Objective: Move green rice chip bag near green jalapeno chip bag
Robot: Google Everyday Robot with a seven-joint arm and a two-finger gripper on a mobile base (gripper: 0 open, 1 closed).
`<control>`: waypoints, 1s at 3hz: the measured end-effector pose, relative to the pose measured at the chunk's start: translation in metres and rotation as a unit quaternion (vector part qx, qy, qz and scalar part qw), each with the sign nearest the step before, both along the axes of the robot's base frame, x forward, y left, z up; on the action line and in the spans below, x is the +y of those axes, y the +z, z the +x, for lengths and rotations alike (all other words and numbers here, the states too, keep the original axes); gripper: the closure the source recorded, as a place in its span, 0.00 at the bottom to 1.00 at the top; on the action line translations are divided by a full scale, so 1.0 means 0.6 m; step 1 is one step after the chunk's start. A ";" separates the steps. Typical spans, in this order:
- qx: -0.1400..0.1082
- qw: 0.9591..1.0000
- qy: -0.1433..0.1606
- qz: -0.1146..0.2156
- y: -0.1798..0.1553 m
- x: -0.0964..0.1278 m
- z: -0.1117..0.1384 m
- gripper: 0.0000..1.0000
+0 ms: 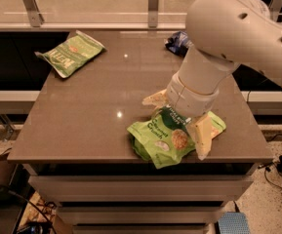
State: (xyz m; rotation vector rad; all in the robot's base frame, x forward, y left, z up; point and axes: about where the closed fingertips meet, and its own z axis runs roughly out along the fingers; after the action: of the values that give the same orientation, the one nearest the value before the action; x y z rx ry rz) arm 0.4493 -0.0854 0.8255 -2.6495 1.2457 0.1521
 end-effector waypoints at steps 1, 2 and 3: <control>-0.001 1.000 0.000 0.000 0.001 0.000 0.000 0.17; -0.002 1.000 0.000 -0.001 0.001 0.001 -0.001 0.41; -0.003 1.000 0.001 -0.001 0.002 0.002 -0.002 0.64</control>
Offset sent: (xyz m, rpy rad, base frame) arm -0.0003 0.0001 0.0005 -0.0005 -0.0024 -0.0002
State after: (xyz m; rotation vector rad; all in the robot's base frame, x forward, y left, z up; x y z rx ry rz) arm 0.4483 -0.0843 0.8266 -2.6502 1.2427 0.1429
